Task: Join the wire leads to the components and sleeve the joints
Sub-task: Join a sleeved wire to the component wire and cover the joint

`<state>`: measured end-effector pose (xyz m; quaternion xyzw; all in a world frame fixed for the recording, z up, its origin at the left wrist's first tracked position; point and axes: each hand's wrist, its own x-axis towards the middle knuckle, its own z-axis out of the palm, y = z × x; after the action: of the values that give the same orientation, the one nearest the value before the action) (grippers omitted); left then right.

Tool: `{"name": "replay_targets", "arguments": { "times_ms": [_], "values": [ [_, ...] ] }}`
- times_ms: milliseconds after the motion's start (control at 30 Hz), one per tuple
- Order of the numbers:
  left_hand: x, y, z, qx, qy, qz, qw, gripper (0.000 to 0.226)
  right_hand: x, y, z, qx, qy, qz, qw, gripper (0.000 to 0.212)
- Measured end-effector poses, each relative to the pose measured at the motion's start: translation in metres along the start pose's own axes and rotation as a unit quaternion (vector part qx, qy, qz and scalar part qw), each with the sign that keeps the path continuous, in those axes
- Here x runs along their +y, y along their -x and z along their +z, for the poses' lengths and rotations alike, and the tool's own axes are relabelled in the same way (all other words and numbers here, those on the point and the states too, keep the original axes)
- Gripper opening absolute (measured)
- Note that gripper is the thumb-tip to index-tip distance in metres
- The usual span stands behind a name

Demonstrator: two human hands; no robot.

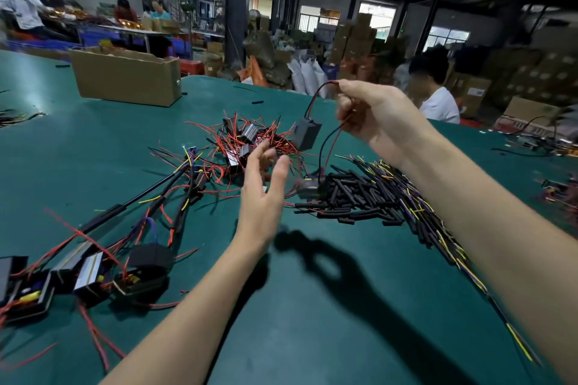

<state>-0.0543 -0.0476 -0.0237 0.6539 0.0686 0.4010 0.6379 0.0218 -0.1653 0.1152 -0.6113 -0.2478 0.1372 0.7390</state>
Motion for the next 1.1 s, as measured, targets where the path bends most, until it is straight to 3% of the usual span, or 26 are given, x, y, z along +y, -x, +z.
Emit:
{"name": "replay_targets", "arguments": {
  "times_ms": [100,167,267,367,467,567,700,833,900,967,1100],
  "values": [
    [0.02,0.01,0.002,-0.036,-0.112,0.094,0.989,0.054,0.003,0.024,-0.007,-0.042,0.018,0.036,0.998,0.015],
    [0.032,0.015,0.001,-0.068,-0.135,0.134,0.979,0.042,0.007,0.036,-0.014,-0.058,0.042,0.062,0.996,0.016],
    [0.038,0.02,0.004,-0.112,-0.159,0.121,0.974,0.021,0.013,0.048,-0.03,-0.045,0.031,0.126,0.991,0.015],
    [0.031,0.022,0.004,-0.102,-0.217,0.151,0.959,0.024,0.02,0.054,-0.054,-0.02,0.042,0.206,0.978,0.014],
    [0.021,0.018,0.001,-0.124,-0.284,0.168,0.936,0.028,0.035,0.06,-0.075,-0.02,0.169,0.23,0.958,0.011],
    [0.013,0.014,-0.004,-0.185,-0.344,0.144,0.909,0.028,0.051,0.061,-0.084,-0.009,0.263,0.185,0.947,0.008],
    [0.006,0.01,-0.01,-0.207,-0.453,0.111,0.86,0.033,0.07,0.064,-0.092,-0.024,0.284,0.174,0.943,0.009],
    [0.004,0.007,-0.014,-0.209,-0.622,0.061,0.752,0.042,0.091,0.072,-0.099,0.0,0.267,0.14,0.953,0.006],
    [0.006,0.01,-0.011,-0.172,-0.664,0.06,0.726,0.05,0.098,0.074,-0.099,0.017,0.241,0.111,0.964,0.007],
    [0.01,0.014,-0.006,-0.098,-0.66,0.09,0.74,0.055,0.102,0.074,-0.098,0.028,0.219,0.086,0.971,0.008],
    [0.021,0.019,-0.001,0.012,-0.583,0.191,0.79,0.04,0.105,0.073,-0.094,0.024,0.202,0.056,0.977,0.008]
  ]
}}
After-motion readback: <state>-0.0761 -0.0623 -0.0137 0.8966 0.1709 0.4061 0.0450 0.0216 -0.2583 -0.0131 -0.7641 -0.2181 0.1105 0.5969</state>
